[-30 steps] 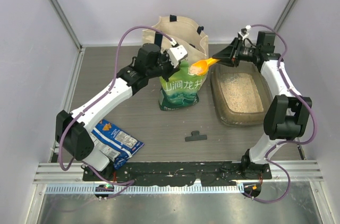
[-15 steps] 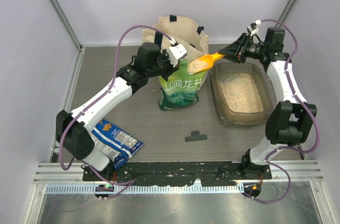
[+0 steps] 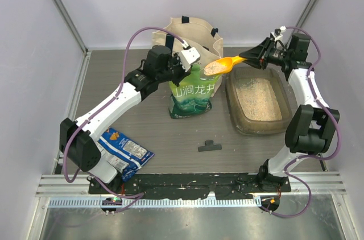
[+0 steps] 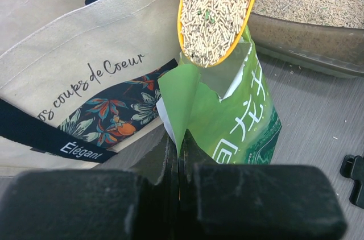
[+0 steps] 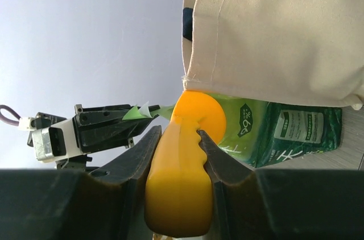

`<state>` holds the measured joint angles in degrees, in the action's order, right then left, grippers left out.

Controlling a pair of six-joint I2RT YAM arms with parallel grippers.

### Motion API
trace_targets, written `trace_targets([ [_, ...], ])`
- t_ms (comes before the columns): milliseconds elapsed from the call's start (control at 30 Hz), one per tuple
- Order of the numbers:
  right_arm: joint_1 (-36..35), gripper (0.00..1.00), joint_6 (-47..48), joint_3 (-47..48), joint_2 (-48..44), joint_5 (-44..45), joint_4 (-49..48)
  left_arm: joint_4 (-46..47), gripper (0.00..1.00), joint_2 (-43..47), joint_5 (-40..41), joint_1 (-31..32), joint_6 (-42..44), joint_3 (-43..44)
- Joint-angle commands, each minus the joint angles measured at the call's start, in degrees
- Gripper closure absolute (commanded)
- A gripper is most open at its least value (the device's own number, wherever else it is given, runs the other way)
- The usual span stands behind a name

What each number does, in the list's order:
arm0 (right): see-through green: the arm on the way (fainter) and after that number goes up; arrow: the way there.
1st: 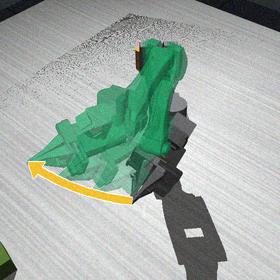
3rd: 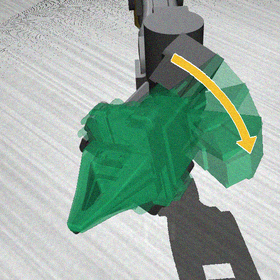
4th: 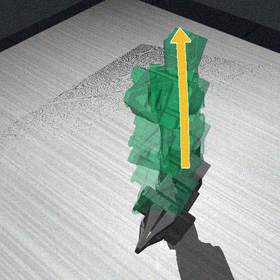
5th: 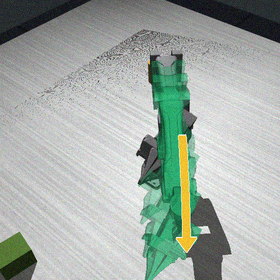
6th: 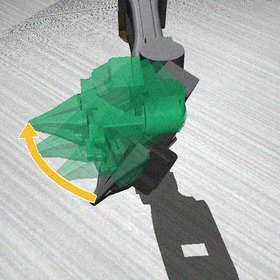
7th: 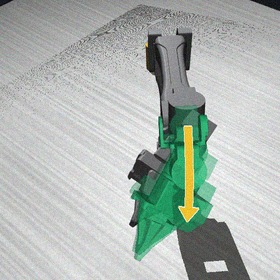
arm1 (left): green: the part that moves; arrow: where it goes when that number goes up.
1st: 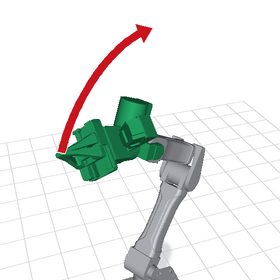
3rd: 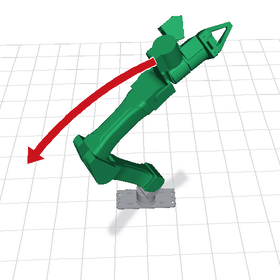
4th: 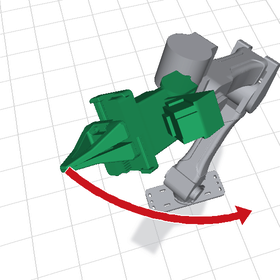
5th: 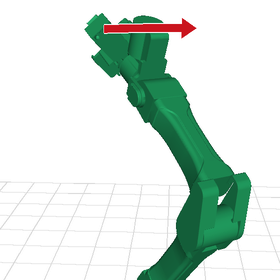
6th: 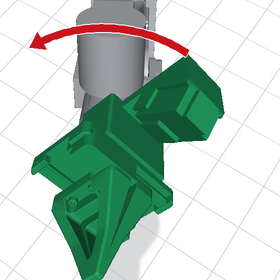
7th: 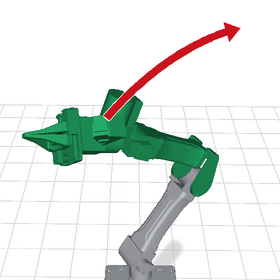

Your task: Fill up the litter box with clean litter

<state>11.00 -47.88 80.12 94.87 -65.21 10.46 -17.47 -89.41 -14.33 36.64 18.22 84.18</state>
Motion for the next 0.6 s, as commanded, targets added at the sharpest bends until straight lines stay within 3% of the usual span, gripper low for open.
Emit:
trace_targets([
  [0, 0.51, 0.99, -4.77, -1.19, -1.00, -2.90, -7.55, 9.74, 1.00, 3.10, 1.50, -0.87, 1.21, 5.11],
  [567, 2.53, 0.99, -9.51, -4.88, -5.13, -4.84, -13.62, 10.62, 1.00, 2.39, 0.62, -0.87, 1.21, 5.38],
])
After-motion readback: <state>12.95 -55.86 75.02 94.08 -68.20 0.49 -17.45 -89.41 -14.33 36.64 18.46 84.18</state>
